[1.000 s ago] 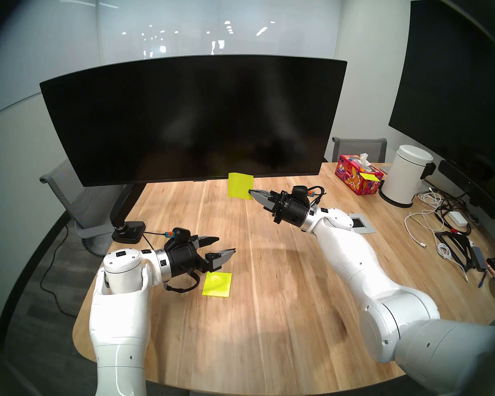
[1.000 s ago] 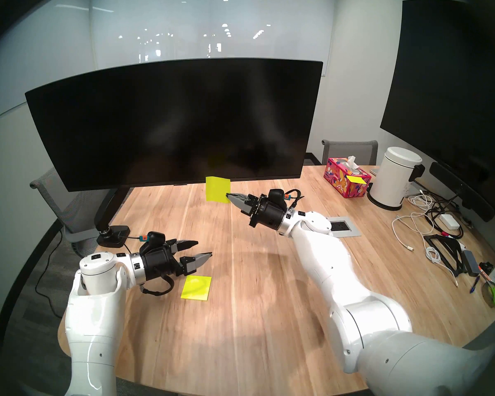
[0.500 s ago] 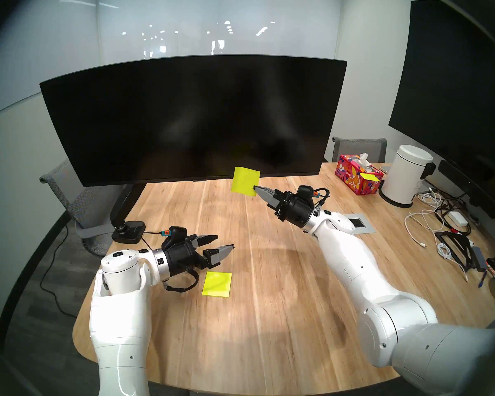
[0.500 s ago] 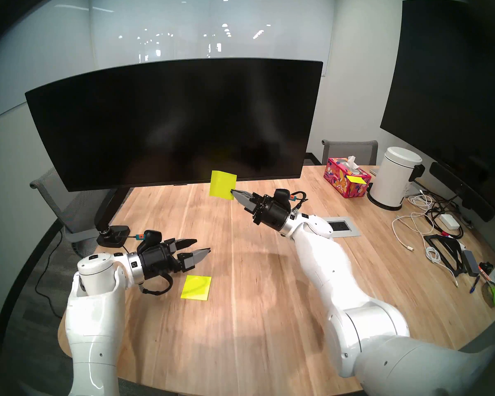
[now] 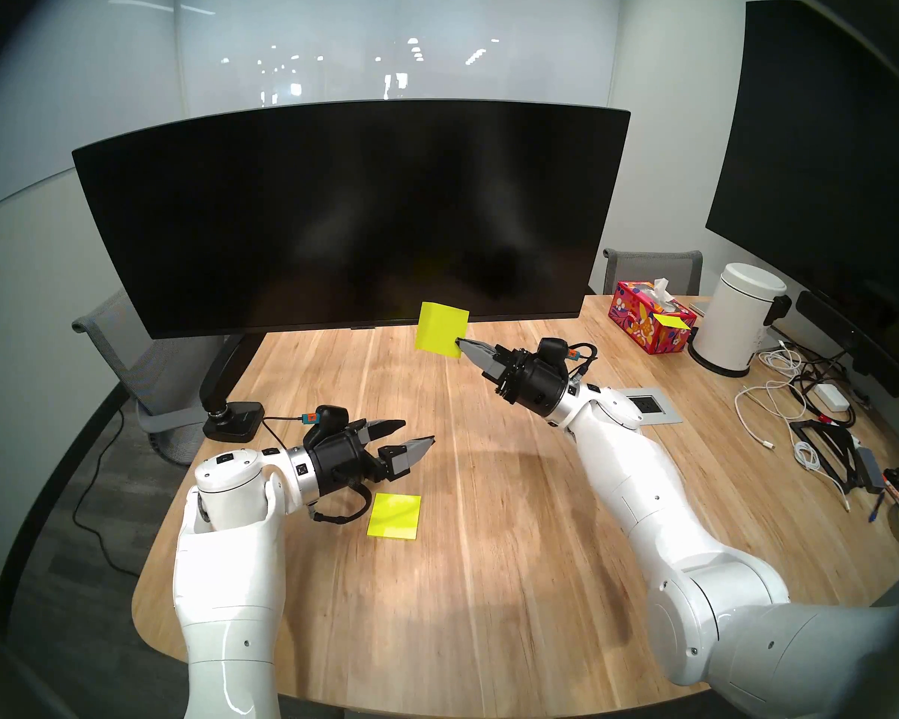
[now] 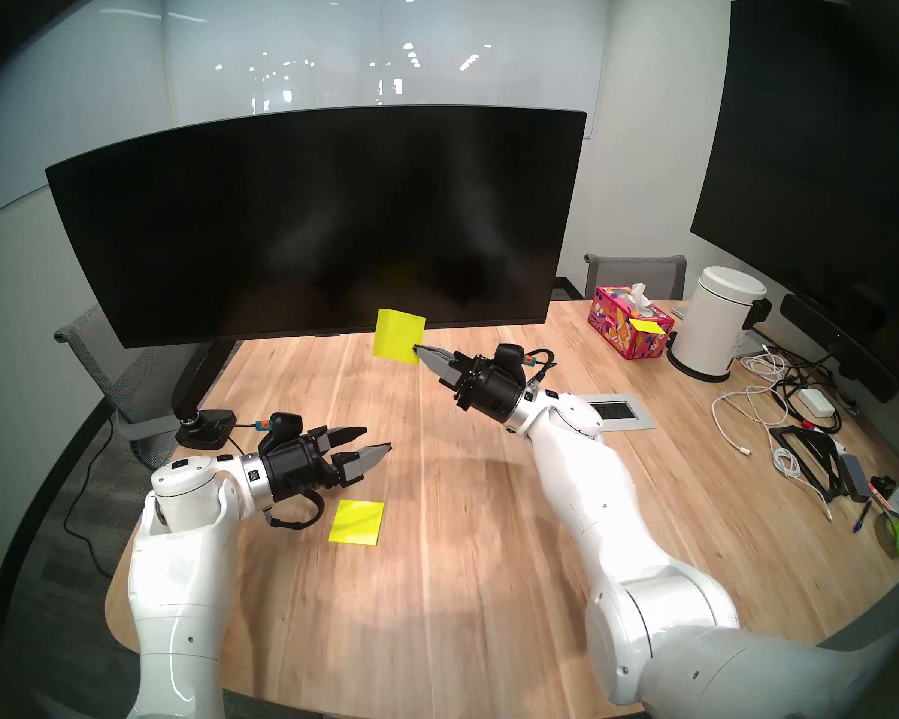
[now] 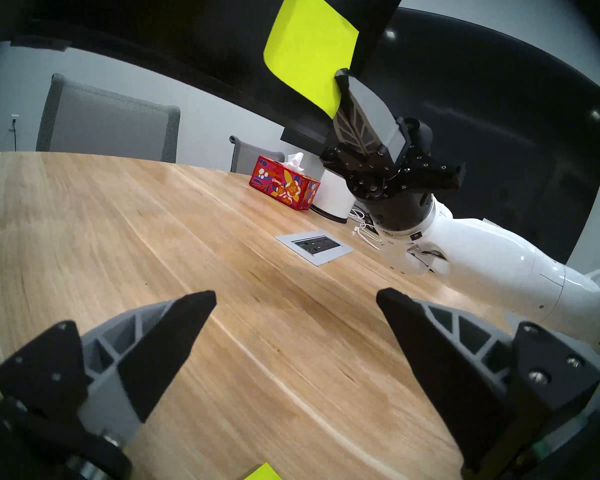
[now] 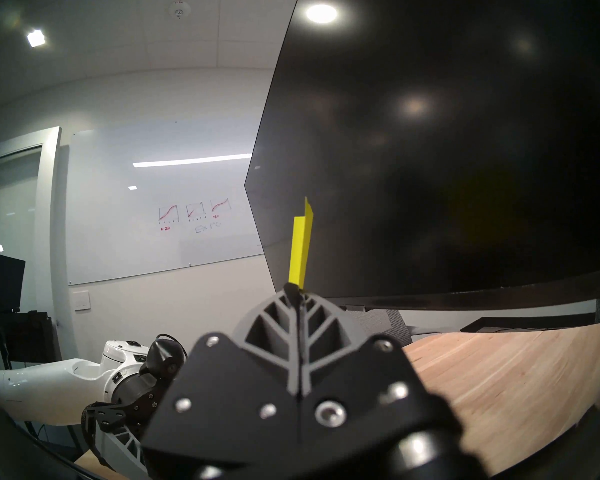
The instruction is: Peel one sticky note off the pad and stick it onto the monitor, then press it flat
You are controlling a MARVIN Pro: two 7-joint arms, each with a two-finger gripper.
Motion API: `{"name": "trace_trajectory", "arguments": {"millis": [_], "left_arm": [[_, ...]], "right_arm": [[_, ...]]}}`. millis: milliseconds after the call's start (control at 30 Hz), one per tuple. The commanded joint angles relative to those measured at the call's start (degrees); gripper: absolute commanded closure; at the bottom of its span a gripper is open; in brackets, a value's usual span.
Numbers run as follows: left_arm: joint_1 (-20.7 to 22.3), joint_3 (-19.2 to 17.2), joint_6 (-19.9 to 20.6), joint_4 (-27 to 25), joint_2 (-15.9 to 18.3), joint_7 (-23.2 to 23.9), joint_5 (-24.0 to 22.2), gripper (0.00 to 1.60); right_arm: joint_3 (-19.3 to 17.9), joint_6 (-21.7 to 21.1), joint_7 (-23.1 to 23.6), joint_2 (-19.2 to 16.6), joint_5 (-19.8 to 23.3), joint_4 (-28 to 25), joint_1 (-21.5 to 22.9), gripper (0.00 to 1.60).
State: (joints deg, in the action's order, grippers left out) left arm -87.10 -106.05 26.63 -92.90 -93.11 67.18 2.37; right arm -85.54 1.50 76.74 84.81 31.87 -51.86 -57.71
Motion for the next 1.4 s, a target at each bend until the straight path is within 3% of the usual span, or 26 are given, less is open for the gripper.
{"name": "trace_trajectory", "arguments": {"millis": [0, 200, 500, 800, 1367], "left_arm": [[3.40, 0.15, -1.50, 1.21, -0.90, -2.77, -0.52, 0.00], [5.47, -0.13, -0.72, 2.78, -1.56, -3.34, -2.91, 0.00], [4.95, -0.32, 2.12, 1.98, -1.58, -2.65, -6.70, 0.00], [4.06, -0.80, 9.09, 0.76, -1.37, -3.65, -12.16, 0.00], [4.80, -1.91, 12.48, 0.88, -1.66, -5.78, -14.77, 0.00]], "right_arm": [[0.14, -0.14, 0.16, 0.22, 0.08, -2.67, 0.06, 1.60], [-0.02, -0.31, 0.75, 0.52, 0.35, -3.63, -0.46, 1.60], [-0.49, -0.78, 0.67, 1.04, 0.45, -4.69, -1.28, 1.60], [-0.61, -1.14, 0.63, 1.97, 0.33, -5.54, -1.96, 1.60], [-0.76, -1.80, 0.57, 3.30, 0.47, -5.72, -2.20, 1.60]]}}
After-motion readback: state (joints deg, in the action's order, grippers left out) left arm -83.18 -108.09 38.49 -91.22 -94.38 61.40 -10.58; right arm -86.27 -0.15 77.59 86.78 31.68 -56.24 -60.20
